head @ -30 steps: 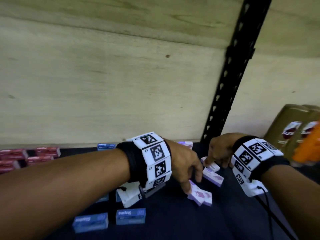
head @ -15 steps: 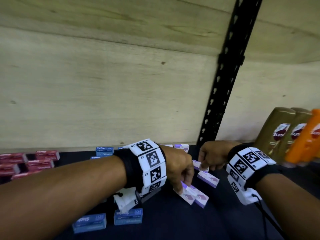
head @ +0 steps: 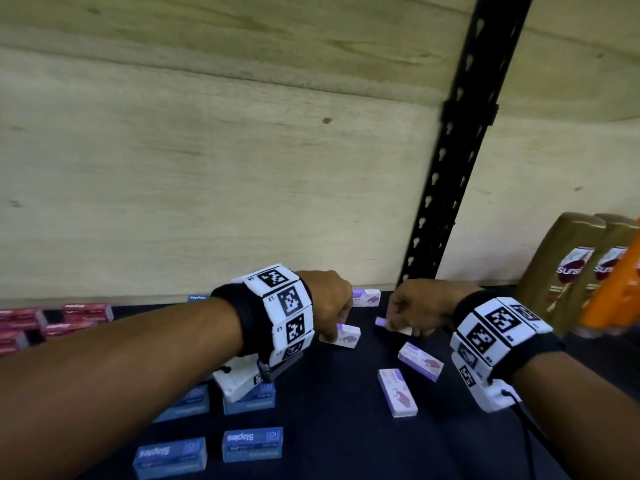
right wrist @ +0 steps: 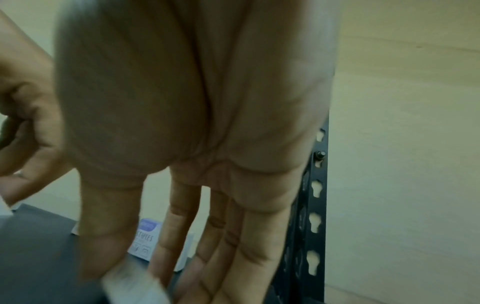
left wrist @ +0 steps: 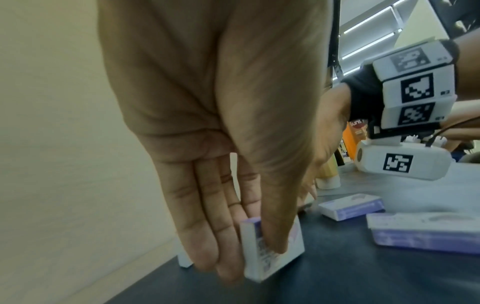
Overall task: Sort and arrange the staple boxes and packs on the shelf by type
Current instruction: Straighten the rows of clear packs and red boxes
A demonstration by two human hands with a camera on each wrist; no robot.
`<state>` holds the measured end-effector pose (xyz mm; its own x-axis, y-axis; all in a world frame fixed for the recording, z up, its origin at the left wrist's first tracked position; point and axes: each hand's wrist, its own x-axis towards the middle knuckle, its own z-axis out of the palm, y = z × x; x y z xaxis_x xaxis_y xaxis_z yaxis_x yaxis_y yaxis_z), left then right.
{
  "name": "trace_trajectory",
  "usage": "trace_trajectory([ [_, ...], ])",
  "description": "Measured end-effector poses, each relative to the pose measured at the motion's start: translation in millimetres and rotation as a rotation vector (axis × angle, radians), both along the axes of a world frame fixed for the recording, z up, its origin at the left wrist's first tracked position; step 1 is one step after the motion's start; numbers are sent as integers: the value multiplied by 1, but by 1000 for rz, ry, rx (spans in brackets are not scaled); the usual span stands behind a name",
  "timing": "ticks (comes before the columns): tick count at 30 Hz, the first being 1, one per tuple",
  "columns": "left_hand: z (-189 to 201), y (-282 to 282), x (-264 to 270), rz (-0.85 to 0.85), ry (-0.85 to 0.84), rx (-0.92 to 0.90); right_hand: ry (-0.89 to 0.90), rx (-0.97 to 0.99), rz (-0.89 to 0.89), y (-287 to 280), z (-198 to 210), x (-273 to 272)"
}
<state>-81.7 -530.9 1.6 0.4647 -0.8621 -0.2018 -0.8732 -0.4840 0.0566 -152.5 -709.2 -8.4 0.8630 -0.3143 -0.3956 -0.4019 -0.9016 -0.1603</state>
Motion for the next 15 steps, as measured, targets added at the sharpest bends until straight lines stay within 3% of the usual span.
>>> trace_trajectory([
  [11,-6,-6,11,59,-56,72,-81,104,-1,0,-4,7],
  [15,-5,-2,15,34,-41,62,-15,35,-49,0,2,8],
])
